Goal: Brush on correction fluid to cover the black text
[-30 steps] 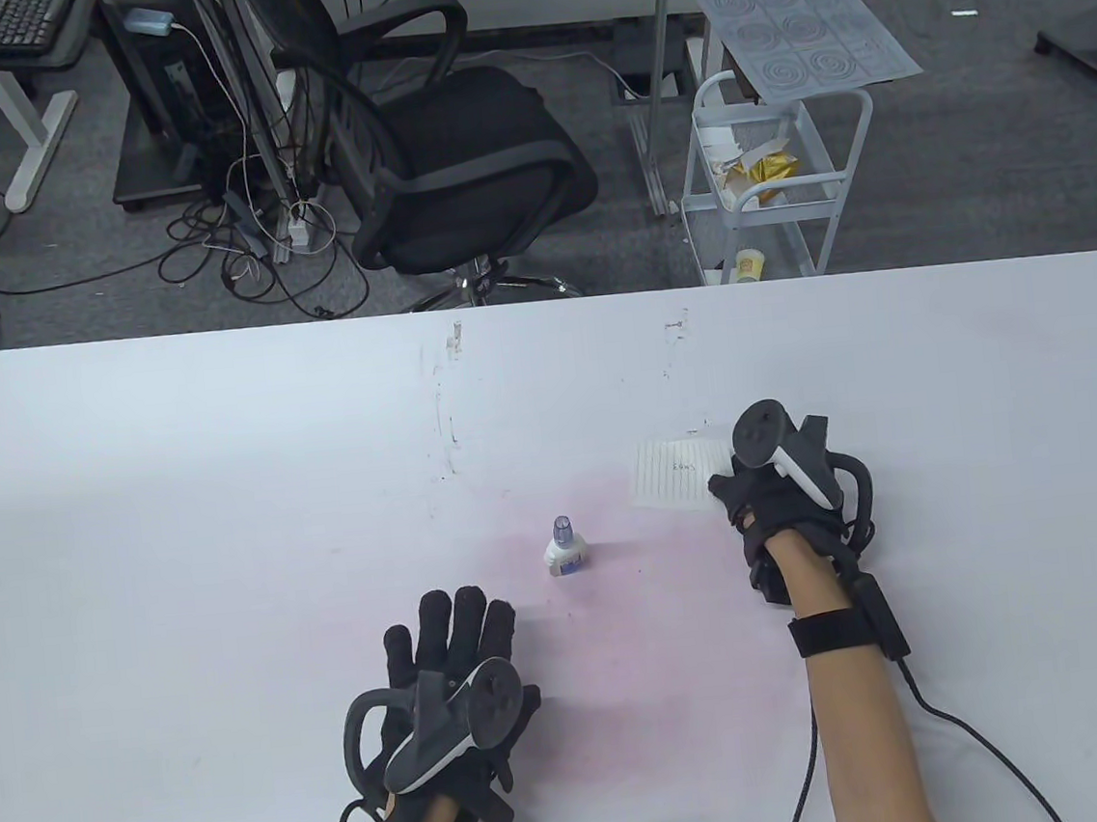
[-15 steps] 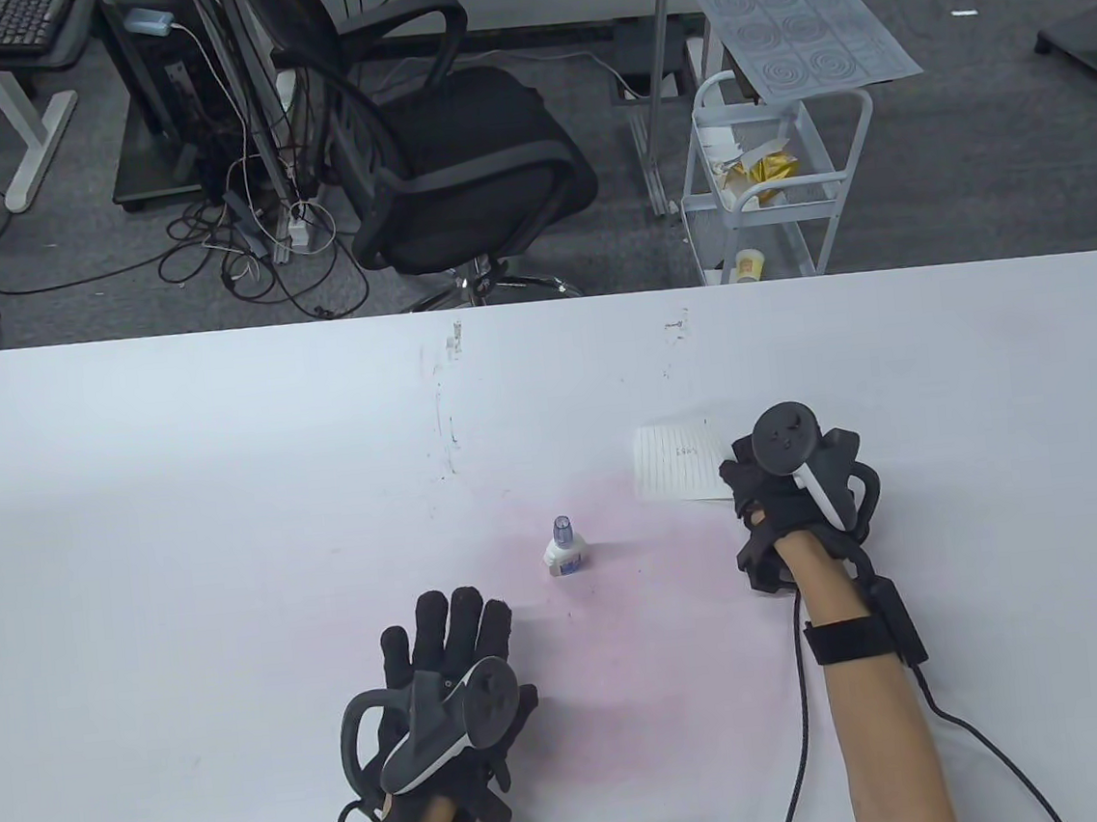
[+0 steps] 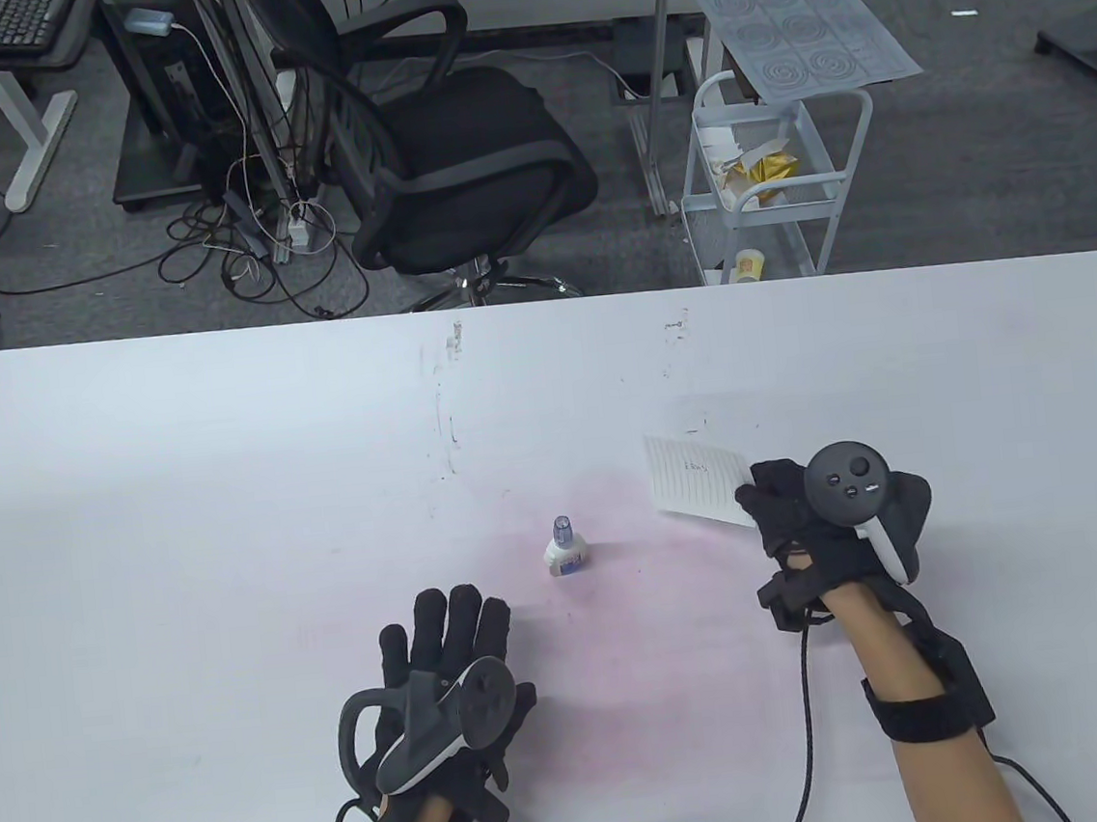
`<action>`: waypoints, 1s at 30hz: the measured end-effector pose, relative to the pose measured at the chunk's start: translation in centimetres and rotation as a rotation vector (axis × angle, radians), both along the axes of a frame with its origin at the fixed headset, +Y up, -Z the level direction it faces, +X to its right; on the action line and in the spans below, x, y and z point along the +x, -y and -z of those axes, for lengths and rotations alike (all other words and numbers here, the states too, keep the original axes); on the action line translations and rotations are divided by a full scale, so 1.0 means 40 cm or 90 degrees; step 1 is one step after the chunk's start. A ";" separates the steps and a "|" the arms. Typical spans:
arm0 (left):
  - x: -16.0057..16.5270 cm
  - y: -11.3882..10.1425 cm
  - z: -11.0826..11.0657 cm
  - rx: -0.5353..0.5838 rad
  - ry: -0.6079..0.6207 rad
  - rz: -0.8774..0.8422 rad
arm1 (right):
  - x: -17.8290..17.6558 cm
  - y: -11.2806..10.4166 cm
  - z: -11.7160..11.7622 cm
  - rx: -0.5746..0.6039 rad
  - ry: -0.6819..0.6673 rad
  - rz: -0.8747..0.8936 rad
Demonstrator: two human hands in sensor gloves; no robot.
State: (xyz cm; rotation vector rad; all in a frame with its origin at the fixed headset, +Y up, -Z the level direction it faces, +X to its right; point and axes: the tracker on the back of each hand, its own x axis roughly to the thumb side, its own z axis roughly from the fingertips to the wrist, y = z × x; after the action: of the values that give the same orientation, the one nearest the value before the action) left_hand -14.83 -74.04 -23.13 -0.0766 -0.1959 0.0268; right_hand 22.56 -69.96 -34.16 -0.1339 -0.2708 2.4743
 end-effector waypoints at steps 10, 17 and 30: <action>0.004 0.007 0.002 -0.002 0.013 0.002 | -0.031 -0.008 -0.161 0.017 -0.107 0.172; 0.005 0.008 0.003 0.002 0.016 -0.001 | -0.093 0.009 -0.209 -0.054 -0.194 0.194; 0.012 0.011 0.001 -0.006 0.020 0.005 | -0.204 0.143 -0.183 -0.265 -0.188 0.084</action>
State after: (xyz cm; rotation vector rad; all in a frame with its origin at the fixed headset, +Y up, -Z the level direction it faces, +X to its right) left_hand -14.35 -74.48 -23.15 -0.0878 -0.2269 0.0184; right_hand 14.38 -75.69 -26.84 0.0417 0.3689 2.3467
